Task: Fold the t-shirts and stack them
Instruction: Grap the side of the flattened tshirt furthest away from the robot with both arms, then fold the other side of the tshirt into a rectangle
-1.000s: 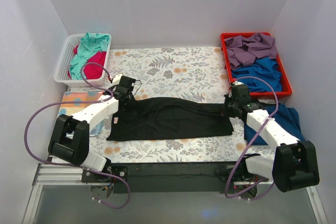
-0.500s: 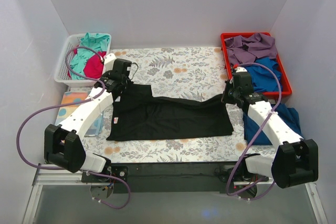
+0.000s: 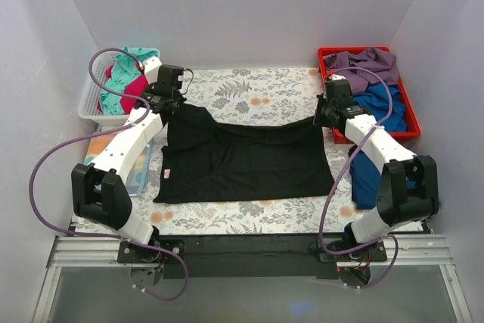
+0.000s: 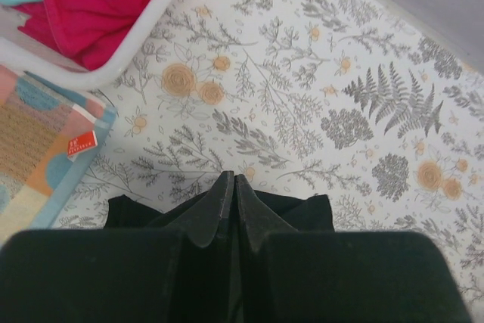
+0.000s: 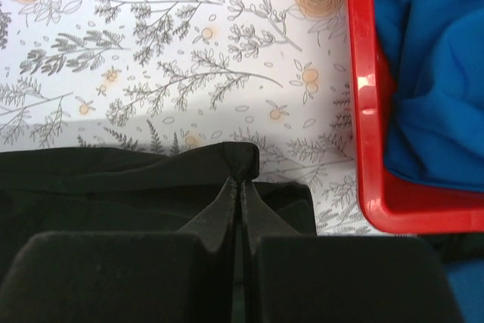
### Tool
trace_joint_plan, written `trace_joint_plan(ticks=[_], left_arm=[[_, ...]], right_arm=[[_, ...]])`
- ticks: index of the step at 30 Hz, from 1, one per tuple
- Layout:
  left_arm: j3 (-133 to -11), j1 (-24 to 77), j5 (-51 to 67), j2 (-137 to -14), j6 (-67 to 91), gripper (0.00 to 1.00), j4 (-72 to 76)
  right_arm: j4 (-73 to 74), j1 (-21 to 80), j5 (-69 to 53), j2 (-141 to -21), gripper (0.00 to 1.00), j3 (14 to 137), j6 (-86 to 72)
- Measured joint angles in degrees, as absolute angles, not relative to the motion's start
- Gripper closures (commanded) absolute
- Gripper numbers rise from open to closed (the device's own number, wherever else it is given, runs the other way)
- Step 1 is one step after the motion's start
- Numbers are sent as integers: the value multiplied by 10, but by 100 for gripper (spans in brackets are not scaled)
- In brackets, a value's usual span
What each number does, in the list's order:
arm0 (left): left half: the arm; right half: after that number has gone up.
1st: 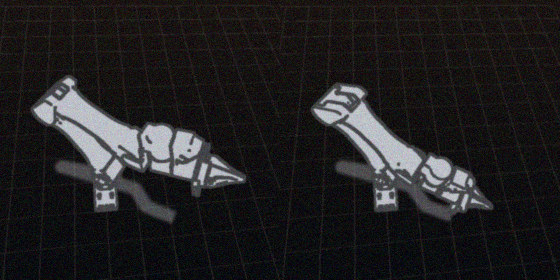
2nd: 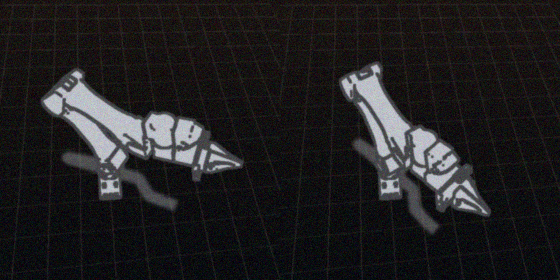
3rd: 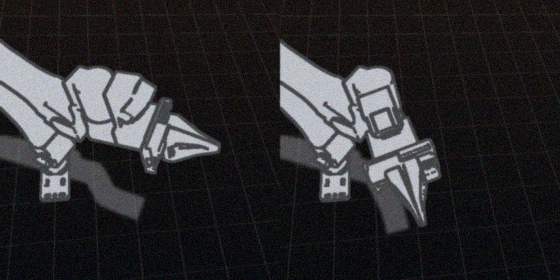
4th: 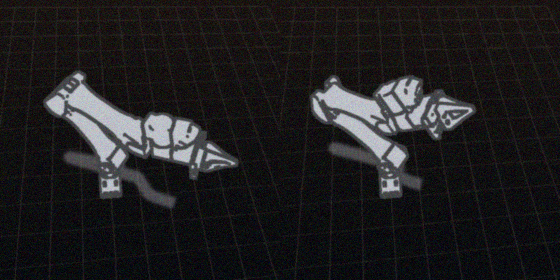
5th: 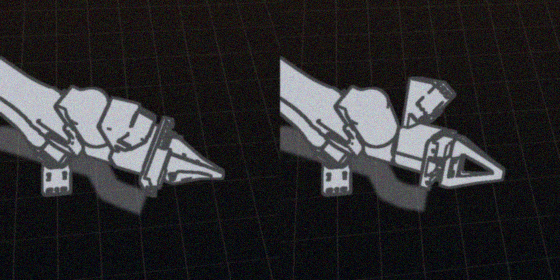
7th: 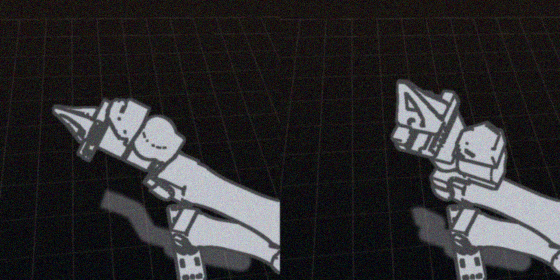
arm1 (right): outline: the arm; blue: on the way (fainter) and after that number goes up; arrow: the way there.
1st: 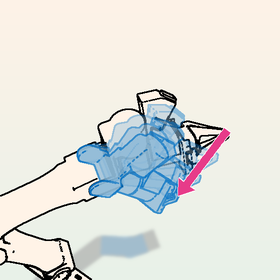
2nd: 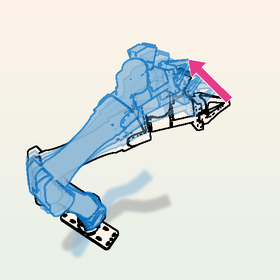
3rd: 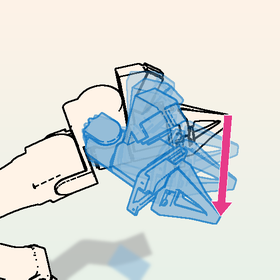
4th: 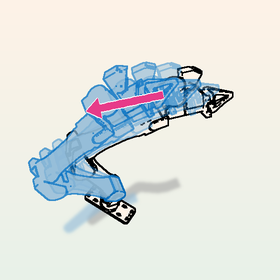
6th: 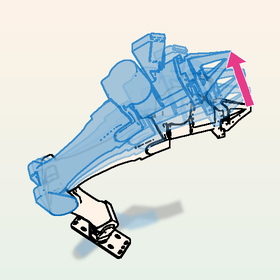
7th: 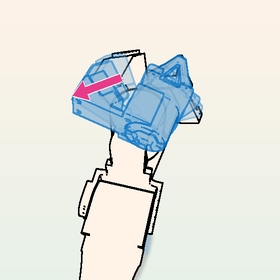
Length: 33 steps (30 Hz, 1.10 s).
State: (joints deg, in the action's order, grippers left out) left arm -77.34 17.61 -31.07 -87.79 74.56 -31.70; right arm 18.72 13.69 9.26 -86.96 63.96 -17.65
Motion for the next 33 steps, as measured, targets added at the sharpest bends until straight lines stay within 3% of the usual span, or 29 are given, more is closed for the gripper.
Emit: trace_joint_plan(ticks=[10, 33], left_arm=[[-833, 159, -317, -878, 707, 100, -296], [-774, 159, -302, -879, 703, 100, -300]], right_arm=[[175, 136, 99, -941, 99, 695, -169], [152, 124, 92, -941, 99, 700, -156]])
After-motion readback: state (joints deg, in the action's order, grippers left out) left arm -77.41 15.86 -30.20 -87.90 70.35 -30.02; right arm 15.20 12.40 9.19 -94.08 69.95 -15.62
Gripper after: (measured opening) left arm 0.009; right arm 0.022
